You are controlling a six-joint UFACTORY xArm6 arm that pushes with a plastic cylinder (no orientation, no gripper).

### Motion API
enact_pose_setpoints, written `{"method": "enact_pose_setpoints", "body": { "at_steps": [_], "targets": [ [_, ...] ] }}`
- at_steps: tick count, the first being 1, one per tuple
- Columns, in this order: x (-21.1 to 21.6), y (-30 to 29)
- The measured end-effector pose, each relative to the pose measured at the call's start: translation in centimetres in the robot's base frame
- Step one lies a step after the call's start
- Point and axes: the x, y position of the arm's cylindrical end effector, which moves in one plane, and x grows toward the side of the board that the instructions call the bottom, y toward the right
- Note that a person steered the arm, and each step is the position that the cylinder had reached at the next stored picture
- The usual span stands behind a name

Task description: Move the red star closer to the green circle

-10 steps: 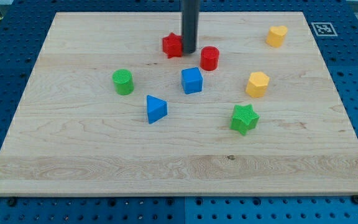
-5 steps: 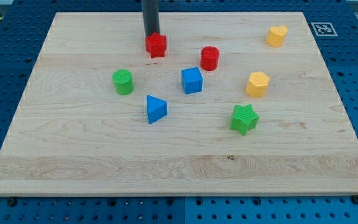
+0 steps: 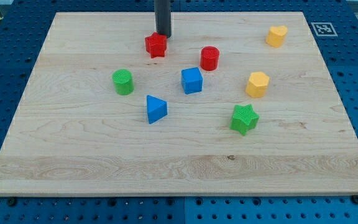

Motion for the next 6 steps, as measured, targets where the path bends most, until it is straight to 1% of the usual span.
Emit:
{"method": "enact_pose_setpoints", "body": {
  "at_steps": [2,4,5,6],
  "targets": [
    [2.8,0.0],
    [4.2,-0.6],
    [4.6,-2.0],
    [4.6,0.2]
  ]
}}
